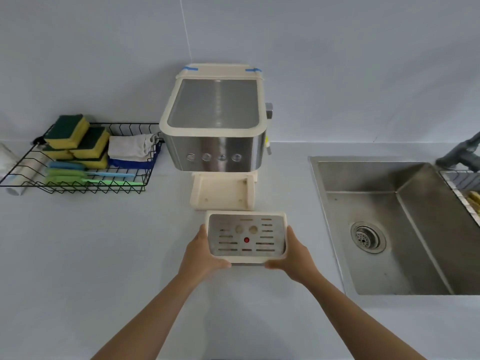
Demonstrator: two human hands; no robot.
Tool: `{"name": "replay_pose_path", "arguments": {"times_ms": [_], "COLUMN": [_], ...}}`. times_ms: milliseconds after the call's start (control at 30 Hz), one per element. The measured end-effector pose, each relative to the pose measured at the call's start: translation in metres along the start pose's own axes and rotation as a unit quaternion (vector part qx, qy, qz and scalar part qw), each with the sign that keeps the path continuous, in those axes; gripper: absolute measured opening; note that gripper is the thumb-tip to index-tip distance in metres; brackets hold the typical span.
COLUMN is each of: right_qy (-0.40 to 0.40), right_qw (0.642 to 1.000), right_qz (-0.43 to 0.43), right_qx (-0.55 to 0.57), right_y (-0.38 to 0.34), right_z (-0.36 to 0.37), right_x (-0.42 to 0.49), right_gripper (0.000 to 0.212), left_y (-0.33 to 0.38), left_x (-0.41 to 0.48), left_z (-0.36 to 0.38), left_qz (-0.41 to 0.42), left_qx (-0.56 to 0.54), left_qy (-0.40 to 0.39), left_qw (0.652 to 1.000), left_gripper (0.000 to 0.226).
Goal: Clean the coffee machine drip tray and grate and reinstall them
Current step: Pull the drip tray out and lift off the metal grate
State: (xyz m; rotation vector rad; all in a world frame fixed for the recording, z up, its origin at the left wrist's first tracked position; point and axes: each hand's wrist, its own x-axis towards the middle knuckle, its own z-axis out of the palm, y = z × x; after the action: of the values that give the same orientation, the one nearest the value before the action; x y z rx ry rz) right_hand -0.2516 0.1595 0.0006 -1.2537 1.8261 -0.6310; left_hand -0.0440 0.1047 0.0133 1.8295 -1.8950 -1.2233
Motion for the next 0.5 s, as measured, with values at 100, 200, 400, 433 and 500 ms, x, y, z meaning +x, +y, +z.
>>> {"name": "replay_pose_path", "arguments": {"times_ms": [100,200,400,433,500], "right_qy": [-0.006,-0.018,-0.025,-0.026,-0.025], "right_qw": [1.000,1.000,0.999,0.999,0.998], "right_qz": [0.001,0.009,0.029,0.035,0.053], "right_qx": [0.002,0.001,0.002,0.005,0.009], "right_y": [0.019,0.041,0.080,0.087,0.098], "right_z": [-0.025,-0.052,-0.092,-0.096,-0.102], "right_x": [-0.010,-0.018,-0.029,-0.031,-0.033], "right_gripper": [0.067,0.064,0.069,0.071,0.073], "left_y": [0.017,0.036,0.064,0.067,0.071], "left_x": [-0.010,-0.018,-0.027,-0.027,-0.028], "left_z": [0.027,0.055,0.105,0.112,0.123], "left_qz": [-0.004,-0.006,-0.016,-0.018,-0.024], "left_qx": [0.000,0.000,-0.007,-0.005,0.002], "left_qy": [0.001,-0.005,-0.019,-0.024,-0.033], "left_qw": [1.000,1.000,1.000,1.000,0.999], "left_gripper": [0.075,0.080,0.083,0.083,0.086]}}
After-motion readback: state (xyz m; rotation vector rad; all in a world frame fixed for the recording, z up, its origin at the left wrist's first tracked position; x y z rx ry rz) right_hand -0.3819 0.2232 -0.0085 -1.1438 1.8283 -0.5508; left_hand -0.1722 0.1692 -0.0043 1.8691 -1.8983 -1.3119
